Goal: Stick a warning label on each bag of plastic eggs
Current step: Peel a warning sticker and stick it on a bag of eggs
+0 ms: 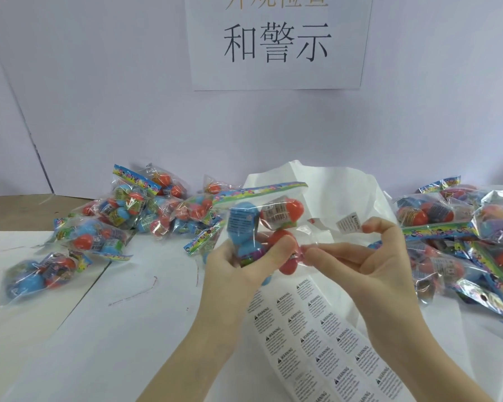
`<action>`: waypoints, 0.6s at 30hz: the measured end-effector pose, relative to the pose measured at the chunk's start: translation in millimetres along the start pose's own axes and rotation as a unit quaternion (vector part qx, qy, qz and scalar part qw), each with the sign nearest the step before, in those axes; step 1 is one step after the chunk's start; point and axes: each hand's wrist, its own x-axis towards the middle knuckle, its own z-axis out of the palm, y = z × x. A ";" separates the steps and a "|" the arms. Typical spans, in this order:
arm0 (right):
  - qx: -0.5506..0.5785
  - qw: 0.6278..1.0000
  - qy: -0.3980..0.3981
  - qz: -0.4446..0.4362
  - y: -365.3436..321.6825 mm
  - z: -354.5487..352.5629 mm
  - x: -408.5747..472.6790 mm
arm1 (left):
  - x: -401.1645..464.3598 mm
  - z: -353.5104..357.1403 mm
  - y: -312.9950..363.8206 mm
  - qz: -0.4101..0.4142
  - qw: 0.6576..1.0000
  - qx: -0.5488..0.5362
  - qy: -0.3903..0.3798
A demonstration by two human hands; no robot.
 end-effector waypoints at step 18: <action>0.027 0.999 0.011 -0.019 2.1 2.4 0.9 | 0.3 1.2 -1.8 -0.010 0.999 -0.024 0.019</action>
